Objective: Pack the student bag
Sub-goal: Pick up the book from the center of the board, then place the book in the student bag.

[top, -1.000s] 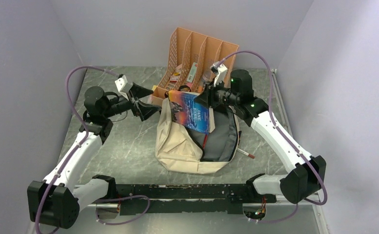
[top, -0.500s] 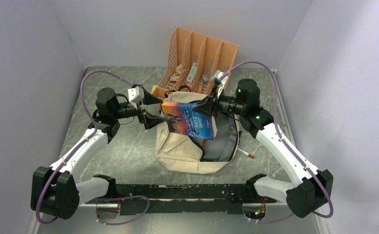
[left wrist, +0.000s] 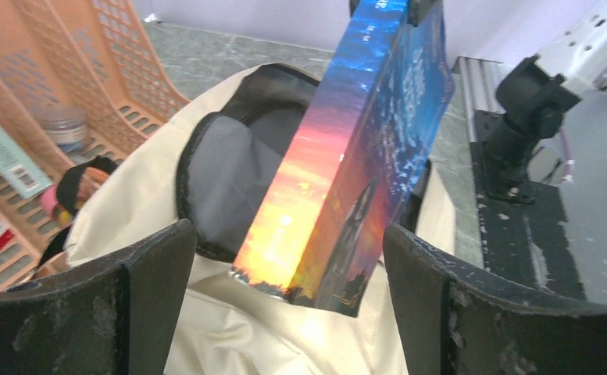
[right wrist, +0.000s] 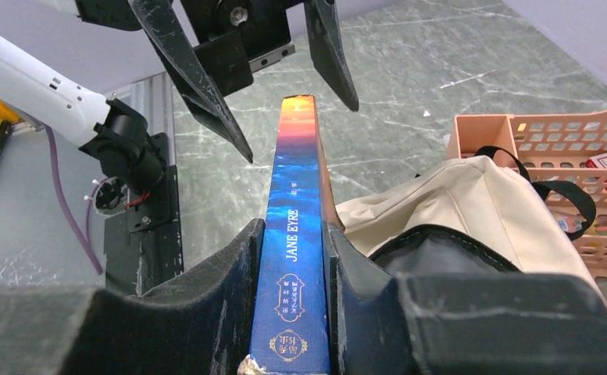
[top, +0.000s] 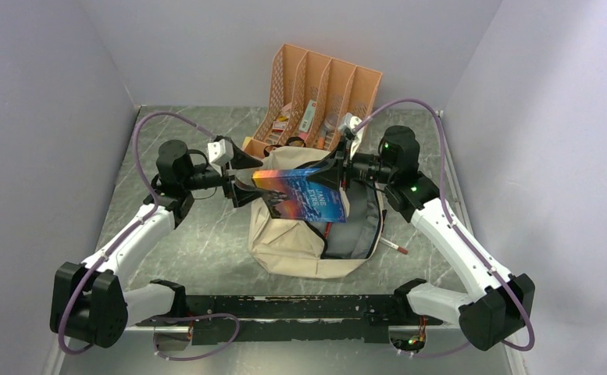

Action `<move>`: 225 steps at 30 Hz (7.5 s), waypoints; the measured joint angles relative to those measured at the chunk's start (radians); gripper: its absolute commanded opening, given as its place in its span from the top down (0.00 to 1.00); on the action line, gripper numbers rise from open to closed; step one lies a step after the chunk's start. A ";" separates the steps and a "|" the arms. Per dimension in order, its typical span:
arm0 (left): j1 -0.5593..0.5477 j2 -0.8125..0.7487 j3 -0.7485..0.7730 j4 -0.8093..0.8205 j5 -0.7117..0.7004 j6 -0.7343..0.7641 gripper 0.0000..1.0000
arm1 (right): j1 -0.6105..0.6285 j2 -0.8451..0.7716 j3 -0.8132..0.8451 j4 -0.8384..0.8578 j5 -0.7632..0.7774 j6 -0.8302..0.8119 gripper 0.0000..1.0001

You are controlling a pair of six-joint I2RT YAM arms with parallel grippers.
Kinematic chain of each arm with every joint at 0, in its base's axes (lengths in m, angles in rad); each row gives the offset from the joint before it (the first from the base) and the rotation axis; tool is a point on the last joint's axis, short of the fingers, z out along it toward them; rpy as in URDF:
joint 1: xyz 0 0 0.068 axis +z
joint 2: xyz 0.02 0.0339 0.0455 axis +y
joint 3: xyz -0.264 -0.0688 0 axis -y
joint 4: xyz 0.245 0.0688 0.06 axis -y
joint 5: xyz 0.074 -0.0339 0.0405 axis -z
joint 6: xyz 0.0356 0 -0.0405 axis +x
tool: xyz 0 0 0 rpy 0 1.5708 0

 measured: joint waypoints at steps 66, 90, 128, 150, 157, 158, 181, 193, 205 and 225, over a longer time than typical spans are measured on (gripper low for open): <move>-0.017 -0.037 0.204 0.830 0.320 -0.708 0.95 | 0.000 -0.417 -0.329 0.395 0.113 0.021 0.29; -0.017 0.031 0.235 0.953 0.213 -0.858 0.95 | 0.166 -0.112 -0.418 0.880 0.076 0.250 0.65; -0.084 0.122 0.459 -0.494 -0.746 -0.357 0.30 | 0.107 0.011 0.180 -0.523 1.077 0.233 1.00; -0.827 0.552 0.821 -0.893 -1.447 -0.408 0.17 | -0.103 -0.087 0.238 -0.606 1.291 0.324 1.00; -0.924 0.692 0.869 -1.009 -1.586 -0.459 0.15 | -0.104 -0.208 0.238 -0.611 1.327 0.333 1.00; -0.932 0.712 0.885 -1.022 -1.602 -0.461 0.15 | -0.104 -0.219 0.238 -0.611 1.334 0.333 1.00; -0.974 0.996 1.050 -1.173 -1.848 -0.438 0.28 | -0.104 -0.246 0.230 -0.624 1.353 0.329 1.00; -0.974 1.004 1.050 -1.178 -1.878 -0.400 0.76 | -0.104 -0.246 0.204 -0.624 1.350 0.323 1.00; -0.970 0.903 0.963 -1.132 -1.873 -0.371 0.95 | -0.105 -0.256 0.214 -0.693 1.269 0.404 1.00; -0.938 0.629 0.792 -1.033 -1.852 -0.410 0.95 | -0.105 -0.290 0.119 -0.895 0.812 0.649 1.00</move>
